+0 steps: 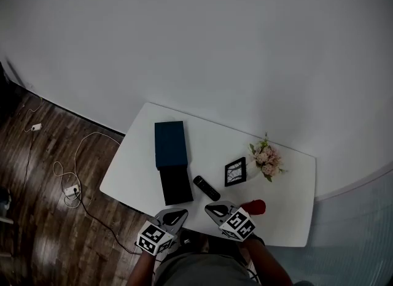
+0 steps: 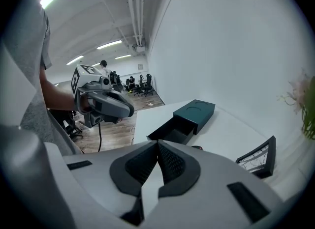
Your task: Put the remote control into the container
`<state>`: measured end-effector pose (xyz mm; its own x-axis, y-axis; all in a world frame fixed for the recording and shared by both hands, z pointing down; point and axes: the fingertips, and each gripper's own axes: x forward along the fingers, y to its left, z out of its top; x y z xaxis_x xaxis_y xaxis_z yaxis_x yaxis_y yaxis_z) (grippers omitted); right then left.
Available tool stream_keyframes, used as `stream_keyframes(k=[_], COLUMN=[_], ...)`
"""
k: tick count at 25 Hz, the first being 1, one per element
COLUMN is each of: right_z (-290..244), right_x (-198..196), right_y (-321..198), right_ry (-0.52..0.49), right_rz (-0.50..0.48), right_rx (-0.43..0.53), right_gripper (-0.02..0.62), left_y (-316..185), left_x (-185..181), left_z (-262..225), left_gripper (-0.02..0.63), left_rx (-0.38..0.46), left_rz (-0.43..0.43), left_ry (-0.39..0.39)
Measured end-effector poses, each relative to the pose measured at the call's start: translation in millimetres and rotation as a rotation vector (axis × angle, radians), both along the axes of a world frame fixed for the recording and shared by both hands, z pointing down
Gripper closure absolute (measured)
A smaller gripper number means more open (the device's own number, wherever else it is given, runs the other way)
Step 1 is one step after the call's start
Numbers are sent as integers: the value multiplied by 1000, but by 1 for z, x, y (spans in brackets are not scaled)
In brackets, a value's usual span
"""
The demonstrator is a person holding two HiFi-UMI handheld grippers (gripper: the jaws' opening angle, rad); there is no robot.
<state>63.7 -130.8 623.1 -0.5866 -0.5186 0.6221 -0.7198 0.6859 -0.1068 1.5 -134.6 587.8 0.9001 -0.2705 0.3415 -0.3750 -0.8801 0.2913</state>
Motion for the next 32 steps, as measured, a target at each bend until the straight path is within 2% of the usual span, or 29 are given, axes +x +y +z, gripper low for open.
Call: stream_keyframes(k=[8,14,23,26,29,32], right_z=[5,6,24,38,71,106], right_x=[0,-3,-2,-1,1,9], right_y=[-9,-13,-10,-8,-11,-14], right_ry=[18,23,43,29,-16,47], right_rz=[-28,-55,-78,-75,-49,-29], right_rx=[6,10,-17,-48,-136,-177], right_gripper=[578,578,578,578,578,578], left_y=[0,-1,1,5,7,9], left_x=[-10,-3,0,2,2,0], left_z=[11,5,8,12,15,17], left_gripper=[607,607,607,606,607,606], left_rx=[-25,-3,-14,-26,-37,-44], left_rz=[-52,-50,-58,-56,-61,-68], left_ry=[19,21,11,6,4,1])
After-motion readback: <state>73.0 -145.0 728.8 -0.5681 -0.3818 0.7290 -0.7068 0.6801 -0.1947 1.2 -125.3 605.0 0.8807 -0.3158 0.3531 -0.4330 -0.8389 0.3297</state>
